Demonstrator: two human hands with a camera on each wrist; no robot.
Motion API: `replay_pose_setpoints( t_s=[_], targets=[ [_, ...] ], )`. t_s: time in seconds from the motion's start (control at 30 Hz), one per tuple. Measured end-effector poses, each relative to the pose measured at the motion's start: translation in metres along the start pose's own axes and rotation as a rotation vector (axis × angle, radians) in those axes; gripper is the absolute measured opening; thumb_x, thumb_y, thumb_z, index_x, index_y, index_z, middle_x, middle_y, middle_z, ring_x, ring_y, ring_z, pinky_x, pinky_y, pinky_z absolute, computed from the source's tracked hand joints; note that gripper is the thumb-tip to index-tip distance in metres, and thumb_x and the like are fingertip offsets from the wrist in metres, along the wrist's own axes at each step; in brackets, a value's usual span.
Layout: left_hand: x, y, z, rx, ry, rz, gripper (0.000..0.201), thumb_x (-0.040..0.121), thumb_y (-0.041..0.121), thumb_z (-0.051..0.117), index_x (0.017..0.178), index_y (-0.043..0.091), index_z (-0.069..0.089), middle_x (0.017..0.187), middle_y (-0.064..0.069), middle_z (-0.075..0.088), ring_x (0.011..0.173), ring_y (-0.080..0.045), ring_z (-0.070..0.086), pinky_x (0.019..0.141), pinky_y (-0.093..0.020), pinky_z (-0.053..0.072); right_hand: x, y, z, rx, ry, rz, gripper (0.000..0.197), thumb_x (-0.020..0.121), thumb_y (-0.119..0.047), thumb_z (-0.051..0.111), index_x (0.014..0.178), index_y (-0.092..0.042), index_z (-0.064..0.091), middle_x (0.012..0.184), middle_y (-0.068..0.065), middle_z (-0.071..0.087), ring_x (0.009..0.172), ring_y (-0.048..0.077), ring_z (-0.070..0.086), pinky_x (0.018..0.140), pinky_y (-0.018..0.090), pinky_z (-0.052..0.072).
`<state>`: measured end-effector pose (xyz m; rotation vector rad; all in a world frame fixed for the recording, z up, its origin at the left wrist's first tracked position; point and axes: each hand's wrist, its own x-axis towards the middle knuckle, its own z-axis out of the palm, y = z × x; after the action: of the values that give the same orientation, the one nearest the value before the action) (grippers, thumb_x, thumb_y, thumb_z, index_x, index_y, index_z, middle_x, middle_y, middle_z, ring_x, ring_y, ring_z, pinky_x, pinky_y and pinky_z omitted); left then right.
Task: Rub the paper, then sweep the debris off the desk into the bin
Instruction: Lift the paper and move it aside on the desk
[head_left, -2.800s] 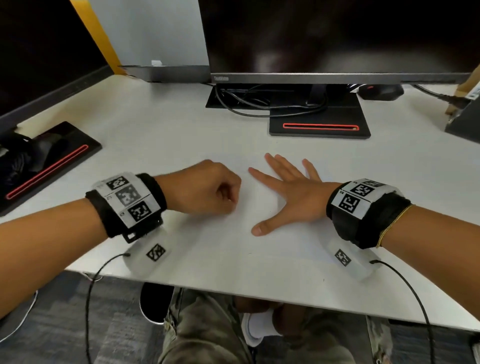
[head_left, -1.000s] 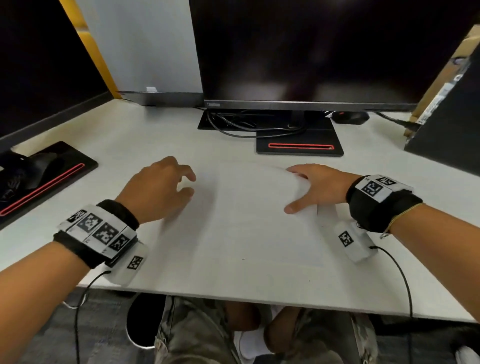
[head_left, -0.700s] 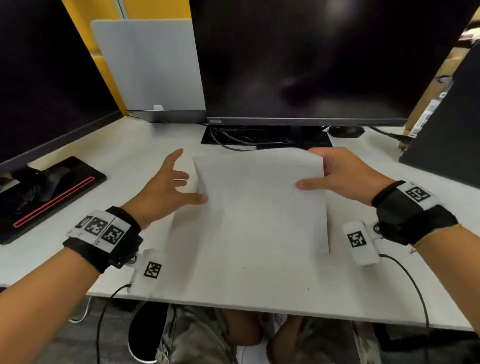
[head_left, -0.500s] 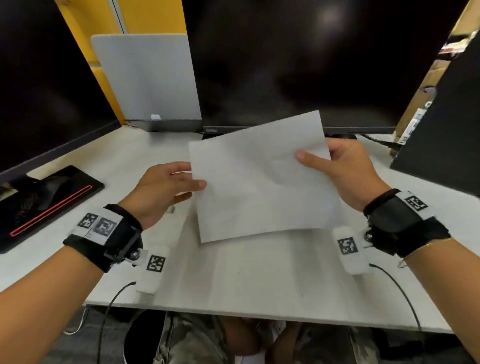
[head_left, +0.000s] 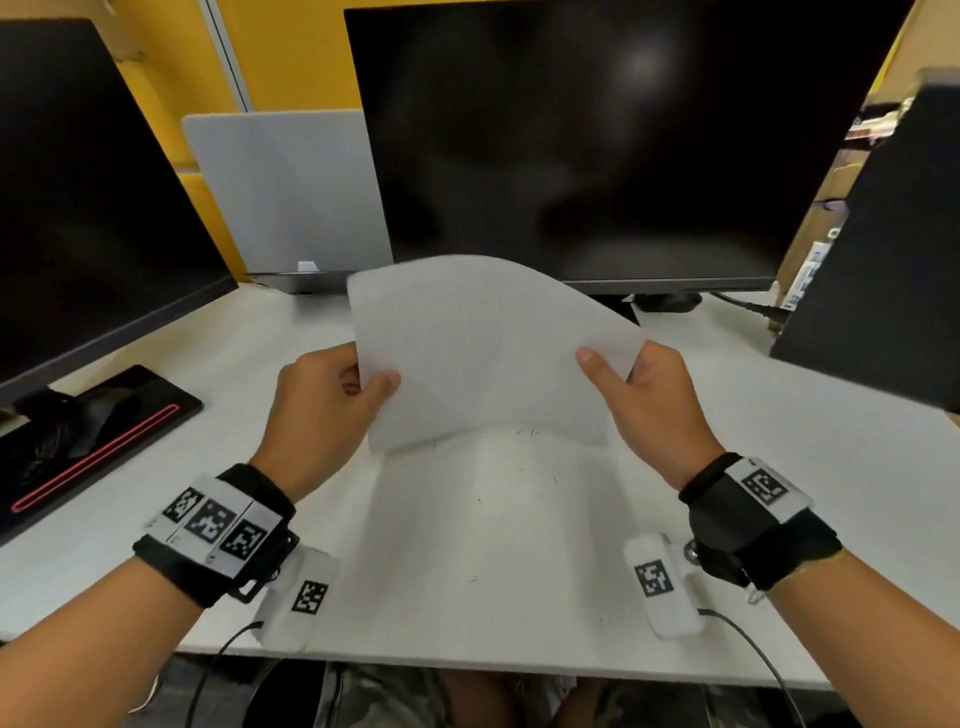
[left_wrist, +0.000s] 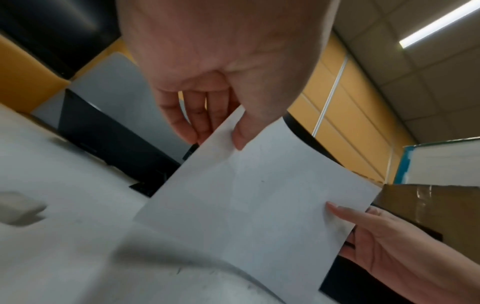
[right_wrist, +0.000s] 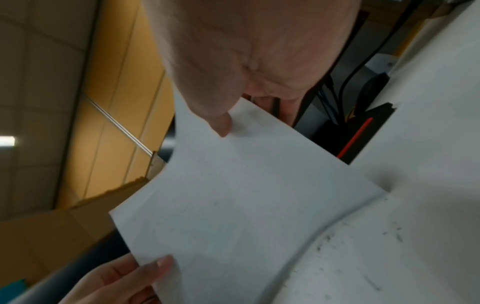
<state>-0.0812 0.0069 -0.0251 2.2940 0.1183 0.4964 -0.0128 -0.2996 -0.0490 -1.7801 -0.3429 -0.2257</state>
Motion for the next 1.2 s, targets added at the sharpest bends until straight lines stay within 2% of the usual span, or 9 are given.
replay_pose_setpoints(
  t_s=[0.2, 0.3, 0.47, 0.63, 0.77, 0.9, 1.07, 1.13, 1.2],
  targets=[
    [-0.001, -0.003, 0.001, 0.149, 0.010, 0.038, 0.013, 0.102, 0.025, 0.065, 0.092, 0.022, 0.073, 0.085, 0.010, 0.077, 0.070, -0.007, 0.069, 0.064, -0.032, 0.058, 0.005, -0.002, -0.005, 0.040, 0.047, -0.014, 0.026, 0.107, -0.024, 0.065, 0.131, -0.020, 0.072, 0.119, -0.014, 0.076, 0.108, 0.000, 0.072, 0.089, 0.015, 0.057],
    [-0.002, -0.008, 0.003, 0.238, -0.118, -0.033, 0.023, 0.101, 0.031, 0.062, 0.096, 0.013, 0.075, 0.088, -0.006, 0.078, 0.085, -0.029, 0.073, 0.081, -0.044, 0.062, 0.004, 0.000, -0.003, -0.046, -0.004, -0.001, 0.020, 0.106, -0.022, 0.065, 0.125, -0.022, 0.072, 0.116, -0.016, 0.075, 0.108, 0.001, 0.072, 0.088, 0.013, 0.056],
    [-0.003, -0.005, 0.003, 0.270, -0.054, 0.022, 0.022, 0.102, 0.031, 0.060, 0.091, 0.017, 0.073, 0.079, 0.002, 0.075, 0.078, -0.026, 0.070, 0.072, -0.042, 0.058, 0.005, 0.004, -0.004, -0.093, -0.029, -0.013, 0.019, 0.107, -0.017, 0.063, 0.092, -0.029, 0.066, 0.067, -0.037, 0.063, 0.072, -0.013, 0.068, 0.063, 0.002, 0.046],
    [-0.005, -0.002, 0.006, 0.318, 0.003, 0.044, 0.023, 0.104, 0.031, 0.058, 0.085, 0.020, 0.066, 0.075, 0.009, 0.069, 0.070, -0.018, 0.065, 0.065, -0.035, 0.051, 0.003, 0.006, -0.002, -0.092, 0.003, -0.045, 0.023, 0.108, -0.020, 0.063, 0.129, -0.021, 0.073, 0.118, -0.019, 0.075, 0.108, -0.004, 0.070, 0.089, 0.011, 0.054],
    [-0.002, -0.011, 0.007, 0.350, -0.126, -0.106, 0.037, 0.100, 0.029, 0.057, 0.069, 0.009, 0.053, 0.056, 0.003, 0.055, 0.058, -0.026, 0.057, 0.058, -0.035, 0.044, 0.005, 0.007, -0.003, -0.159, -0.034, 0.017, 0.018, 0.107, -0.020, 0.064, 0.119, -0.019, 0.076, 0.109, -0.016, 0.077, 0.105, 0.005, 0.073, 0.078, 0.007, 0.052],
    [0.007, -0.001, 0.002, 0.104, 0.008, -0.114, 0.013, 0.100, 0.033, 0.065, 0.098, 0.020, 0.064, 0.084, 0.000, 0.072, 0.079, -0.021, 0.068, 0.069, -0.046, 0.061, 0.014, -0.010, -0.018, -0.070, 0.033, 0.016, 0.013, 0.106, -0.023, 0.067, 0.114, -0.027, 0.076, 0.107, -0.018, 0.079, 0.099, -0.001, 0.074, 0.082, 0.015, 0.058],
    [-0.007, 0.029, 0.018, 0.218, 0.193, 0.154, 0.077, 0.099, 0.033, 0.068, 0.163, 0.022, 0.026, 0.157, -0.010, 0.041, 0.144, -0.028, 0.038, 0.117, -0.044, 0.037, 0.007, 0.002, -0.036, -0.254, -0.109, 0.222, 0.016, 0.105, -0.029, 0.066, 0.116, -0.020, 0.075, 0.107, -0.008, 0.078, 0.097, 0.015, 0.075, 0.086, 0.035, 0.062],
    [-0.026, 0.050, 0.041, 0.224, 0.012, 0.349, 0.080, 0.103, 0.035, 0.063, 0.167, 0.020, 0.017, 0.169, -0.007, 0.029, 0.155, -0.025, 0.025, 0.127, -0.036, 0.025, -0.005, 0.021, -0.036, -0.248, -0.192, 0.347, 0.014, 0.106, -0.025, 0.066, 0.111, -0.017, 0.076, 0.106, 0.003, 0.080, 0.100, 0.027, 0.076, 0.089, 0.044, 0.062],
    [-0.048, 0.065, 0.071, 0.195, -0.445, 0.409, 0.084, 0.107, 0.043, 0.053, 0.169, 0.024, 0.000, 0.177, 0.003, 0.006, 0.162, -0.010, 0.004, 0.132, -0.029, 0.009, -0.017, 0.037, -0.035, -0.286, -0.266, 0.388, 0.016, 0.106, -0.025, 0.065, 0.104, -0.013, 0.075, 0.103, 0.012, 0.079, 0.098, 0.033, 0.075, 0.091, 0.050, 0.060]
  ],
)
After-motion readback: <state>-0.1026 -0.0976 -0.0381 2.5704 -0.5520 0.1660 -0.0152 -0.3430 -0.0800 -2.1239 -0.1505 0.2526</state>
